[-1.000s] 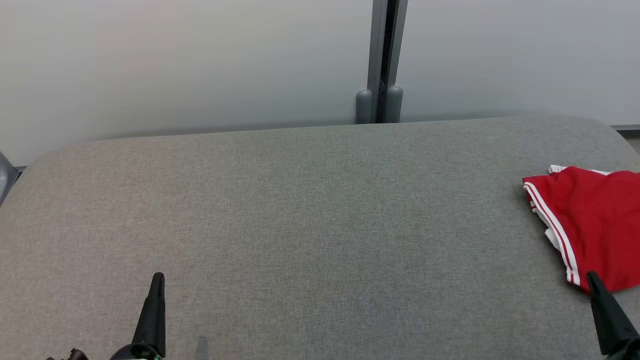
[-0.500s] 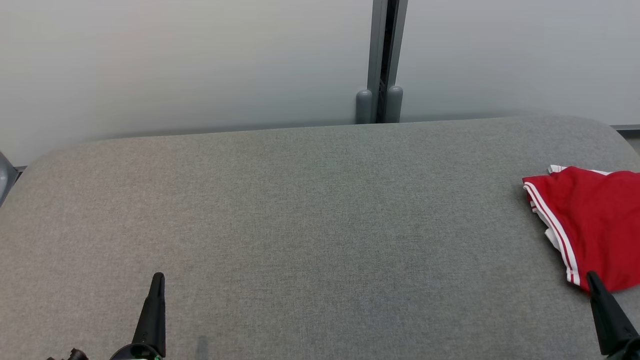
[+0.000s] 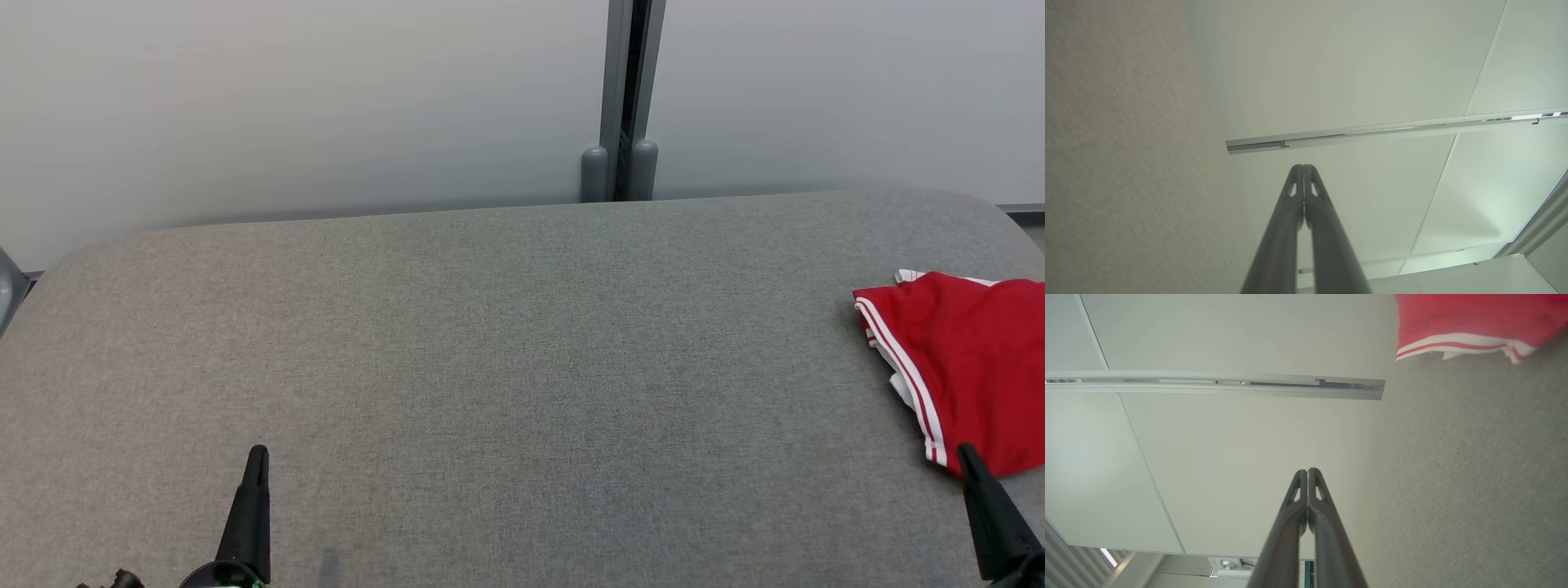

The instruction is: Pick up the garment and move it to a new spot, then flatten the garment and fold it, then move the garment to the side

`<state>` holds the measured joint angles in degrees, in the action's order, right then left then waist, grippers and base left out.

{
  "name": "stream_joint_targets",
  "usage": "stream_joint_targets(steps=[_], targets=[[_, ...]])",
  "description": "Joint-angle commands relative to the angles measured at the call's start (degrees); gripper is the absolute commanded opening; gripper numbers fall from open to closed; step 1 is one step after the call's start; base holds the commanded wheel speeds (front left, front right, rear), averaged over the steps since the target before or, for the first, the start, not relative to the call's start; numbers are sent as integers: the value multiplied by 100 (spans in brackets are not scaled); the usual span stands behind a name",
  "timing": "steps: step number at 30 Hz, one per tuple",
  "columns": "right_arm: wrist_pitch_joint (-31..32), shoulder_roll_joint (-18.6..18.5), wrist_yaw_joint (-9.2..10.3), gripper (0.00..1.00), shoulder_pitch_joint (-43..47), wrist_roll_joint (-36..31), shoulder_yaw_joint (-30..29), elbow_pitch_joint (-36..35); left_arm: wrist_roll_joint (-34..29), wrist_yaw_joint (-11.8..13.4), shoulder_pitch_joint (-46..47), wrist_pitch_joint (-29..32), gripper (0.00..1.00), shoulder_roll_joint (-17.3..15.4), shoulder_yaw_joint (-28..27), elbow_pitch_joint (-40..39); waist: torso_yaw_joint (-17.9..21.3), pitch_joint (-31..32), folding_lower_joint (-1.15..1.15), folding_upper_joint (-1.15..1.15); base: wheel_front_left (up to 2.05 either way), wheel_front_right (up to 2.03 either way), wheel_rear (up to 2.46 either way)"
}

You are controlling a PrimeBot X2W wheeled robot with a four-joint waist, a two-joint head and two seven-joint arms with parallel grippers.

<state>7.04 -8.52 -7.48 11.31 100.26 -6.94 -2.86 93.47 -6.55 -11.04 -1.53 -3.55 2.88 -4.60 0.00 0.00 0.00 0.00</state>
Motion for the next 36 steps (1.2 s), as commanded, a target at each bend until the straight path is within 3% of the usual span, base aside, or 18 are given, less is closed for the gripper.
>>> stream_joint_targets(steps=[1, 36], targets=[[21, -9, -2, 0, 39, -29, -23, 2, 11, -23, -9, 22, 0, -23, -23, -13, 0, 0, 0, 0, 0, 0, 0], [47, 19, -2, 0, 31, -58, -61, 9, -7, -21, -10, 28, 0, -11, -40, -12, 0, 0, 0, 0, 0, 0, 0]])
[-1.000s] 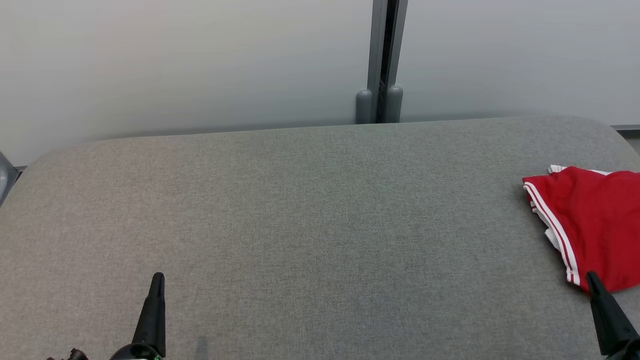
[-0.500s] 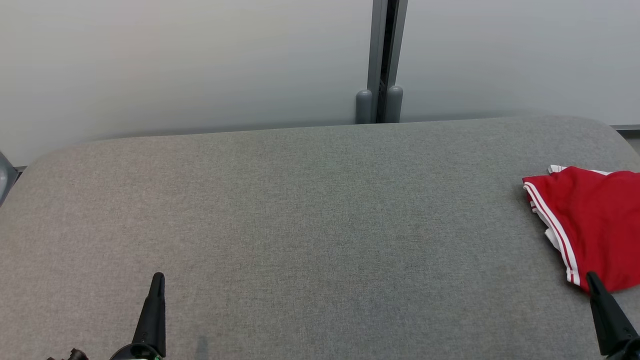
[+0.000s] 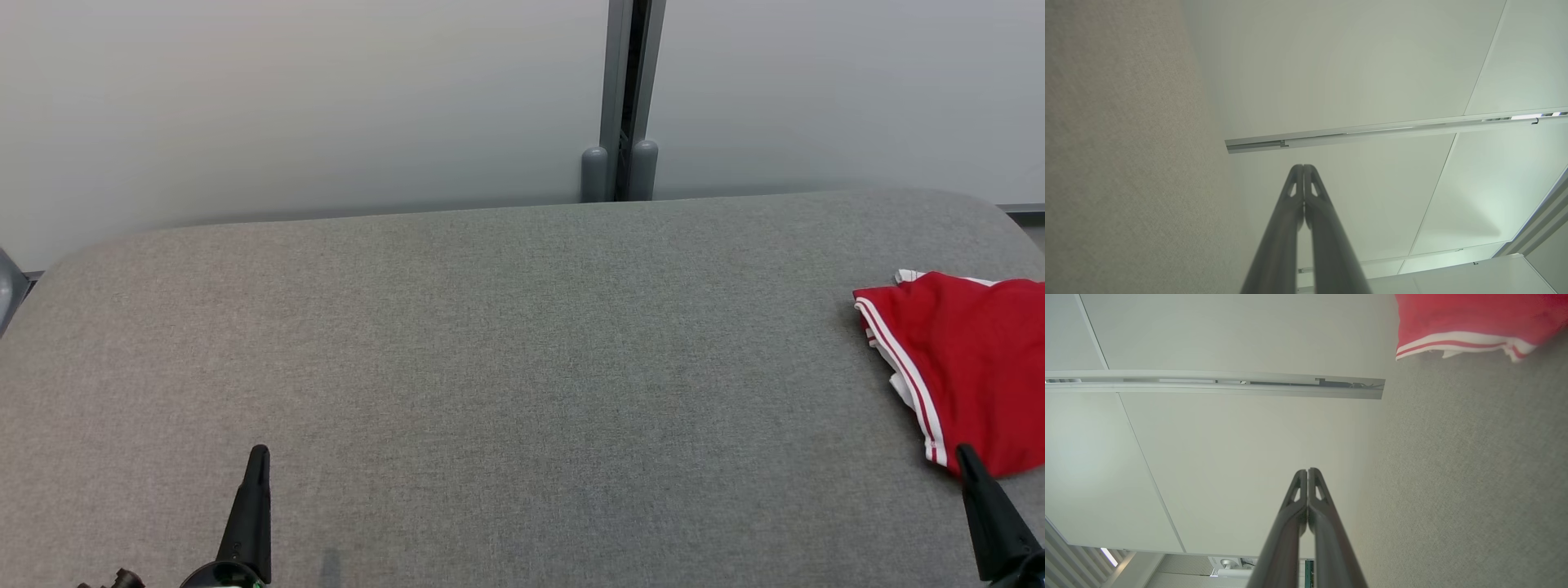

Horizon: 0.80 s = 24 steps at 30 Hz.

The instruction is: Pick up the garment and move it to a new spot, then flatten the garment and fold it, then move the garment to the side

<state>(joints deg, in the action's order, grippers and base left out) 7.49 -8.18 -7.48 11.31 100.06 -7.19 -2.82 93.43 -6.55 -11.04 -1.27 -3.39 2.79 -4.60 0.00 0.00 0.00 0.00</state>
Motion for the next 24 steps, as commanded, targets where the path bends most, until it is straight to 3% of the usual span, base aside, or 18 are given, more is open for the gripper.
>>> stream_joint_targets(steps=[1, 24], targets=[[3, -14, -2, 0, 31, -34, -36, 5, -4, -20, -10, 3, 0, -27, -31, -12, 0, 0, 0, 0, 0, 0, 0], [24, -3, -2, 0, 27, -44, -50, 9, -9, -21, -11, 11, 0, -21, -37, -12, 0, 0, 0, 0, 0, 0, 0]])
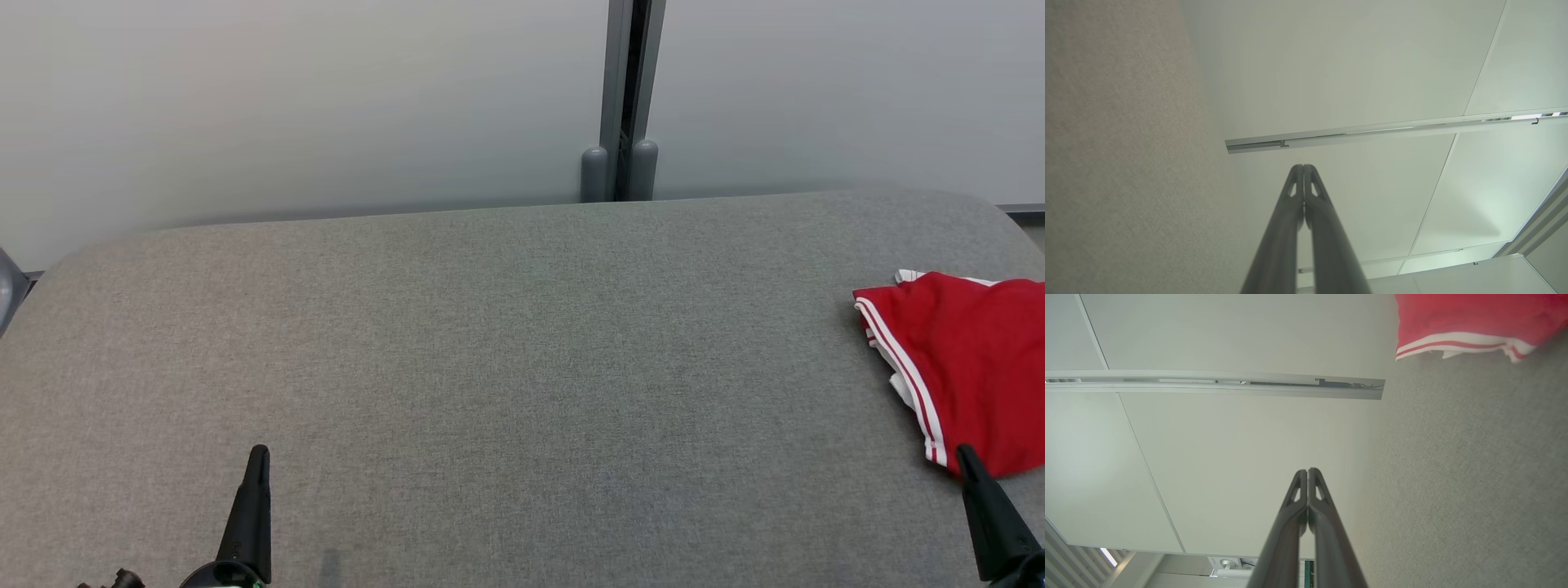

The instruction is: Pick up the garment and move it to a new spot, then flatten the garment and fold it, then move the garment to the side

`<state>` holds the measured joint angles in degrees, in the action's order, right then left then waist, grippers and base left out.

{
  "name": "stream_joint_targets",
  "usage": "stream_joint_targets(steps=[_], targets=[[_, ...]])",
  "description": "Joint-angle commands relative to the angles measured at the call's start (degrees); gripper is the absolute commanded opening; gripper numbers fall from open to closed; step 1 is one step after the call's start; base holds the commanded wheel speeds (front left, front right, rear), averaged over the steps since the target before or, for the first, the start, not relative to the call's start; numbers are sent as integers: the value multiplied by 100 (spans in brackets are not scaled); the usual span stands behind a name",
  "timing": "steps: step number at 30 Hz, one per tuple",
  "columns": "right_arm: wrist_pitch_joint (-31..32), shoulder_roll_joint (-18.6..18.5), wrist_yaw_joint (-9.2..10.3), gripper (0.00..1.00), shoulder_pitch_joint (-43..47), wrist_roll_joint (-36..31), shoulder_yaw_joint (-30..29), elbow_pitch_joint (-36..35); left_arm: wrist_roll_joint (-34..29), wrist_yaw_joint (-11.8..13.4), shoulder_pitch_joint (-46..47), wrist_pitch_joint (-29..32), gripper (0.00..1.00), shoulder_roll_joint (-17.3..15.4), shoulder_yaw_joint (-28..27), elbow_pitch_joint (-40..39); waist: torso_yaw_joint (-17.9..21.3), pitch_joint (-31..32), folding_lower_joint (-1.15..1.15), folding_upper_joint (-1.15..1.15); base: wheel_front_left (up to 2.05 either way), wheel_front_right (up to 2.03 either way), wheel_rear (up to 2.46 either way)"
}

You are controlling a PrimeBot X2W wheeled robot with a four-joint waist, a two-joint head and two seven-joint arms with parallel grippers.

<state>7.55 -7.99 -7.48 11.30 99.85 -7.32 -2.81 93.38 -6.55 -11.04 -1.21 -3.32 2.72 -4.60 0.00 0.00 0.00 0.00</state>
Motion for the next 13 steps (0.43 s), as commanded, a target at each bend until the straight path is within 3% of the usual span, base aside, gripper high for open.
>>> stream_joint_targets(steps=[1, 13], targets=[[19, -21, -2, 0, 28, -23, -37, 8, -3, -21, -11, 5, 0, -27, -31, -12, 0, 0, 0, 0, 0, 0, 0], [29, -12, -2, 0, 25, -29, -46, 9, -8, -20, -11, 12, 0, -24, -35, -12, 0, 0, 0, 0, 0, 0, 0]])
